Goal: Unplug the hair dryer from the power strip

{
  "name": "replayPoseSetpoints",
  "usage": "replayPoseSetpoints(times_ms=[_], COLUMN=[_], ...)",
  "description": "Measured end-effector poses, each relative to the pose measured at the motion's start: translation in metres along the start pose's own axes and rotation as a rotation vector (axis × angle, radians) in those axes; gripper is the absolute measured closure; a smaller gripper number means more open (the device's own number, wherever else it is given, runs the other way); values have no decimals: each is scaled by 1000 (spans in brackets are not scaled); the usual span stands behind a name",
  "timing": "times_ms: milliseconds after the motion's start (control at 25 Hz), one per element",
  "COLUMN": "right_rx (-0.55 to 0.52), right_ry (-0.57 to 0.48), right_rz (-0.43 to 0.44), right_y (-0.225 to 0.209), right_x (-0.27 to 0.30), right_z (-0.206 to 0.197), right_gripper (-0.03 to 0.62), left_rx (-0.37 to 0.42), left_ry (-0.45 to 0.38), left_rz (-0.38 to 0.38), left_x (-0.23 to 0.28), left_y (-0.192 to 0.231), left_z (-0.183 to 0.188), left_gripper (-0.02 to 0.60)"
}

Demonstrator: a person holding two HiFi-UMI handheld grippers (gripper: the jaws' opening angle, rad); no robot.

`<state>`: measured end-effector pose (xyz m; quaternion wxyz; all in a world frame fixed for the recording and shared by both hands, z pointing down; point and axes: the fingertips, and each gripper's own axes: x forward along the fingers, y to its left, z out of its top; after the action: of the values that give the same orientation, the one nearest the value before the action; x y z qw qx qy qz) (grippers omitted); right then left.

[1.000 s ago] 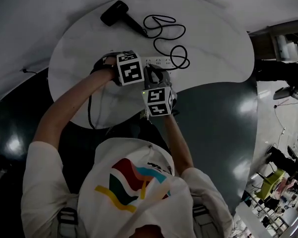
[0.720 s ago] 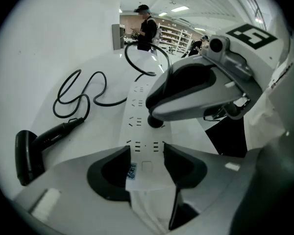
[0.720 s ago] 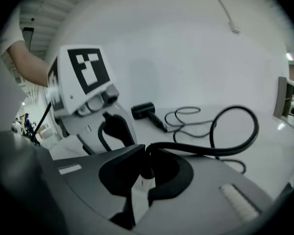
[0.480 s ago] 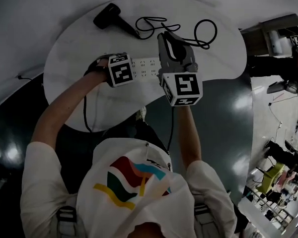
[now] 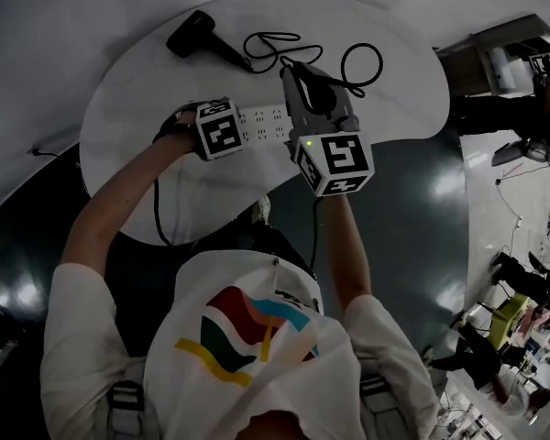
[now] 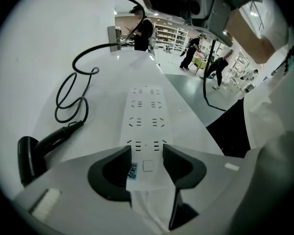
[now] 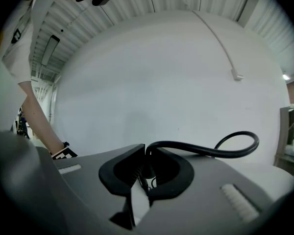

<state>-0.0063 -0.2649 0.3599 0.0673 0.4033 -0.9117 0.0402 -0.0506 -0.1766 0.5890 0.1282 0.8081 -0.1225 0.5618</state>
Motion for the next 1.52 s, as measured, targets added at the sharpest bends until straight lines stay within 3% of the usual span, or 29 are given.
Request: replayPoseSetpoints(times_ms=[320, 520, 720, 920, 1120, 1360, 1520], right_rx=[41, 121, 301, 542, 661, 830, 1023], right_ry=[19, 34, 65, 117, 233, 405, 467], right_rz=[10, 29, 88, 203, 322, 306, 291], right_y=[7, 12, 21, 43, 72, 84, 92], right_x=[-4, -8, -17, -28, -40, -51, -56], right_z=[-8, -17, -42, -74, -120, -185, -211], right_gripper=[540, 540, 539, 539, 539, 539, 539], left_rx=[-13, -19, -22, -27, -33, -26, -31], left_ry=[8, -18, -32, -42, -51, -61, -62], left_rz=[3, 4, 9, 7, 2, 7, 11], left_x=[-1, -3, -2, -3, -3, -1, -3], left_y=[-2, 0, 1, 1, 1, 4, 2], left_z=[1, 1, 0, 1, 1, -1, 1], left_gripper=[380, 380, 380, 380, 382, 382, 382])
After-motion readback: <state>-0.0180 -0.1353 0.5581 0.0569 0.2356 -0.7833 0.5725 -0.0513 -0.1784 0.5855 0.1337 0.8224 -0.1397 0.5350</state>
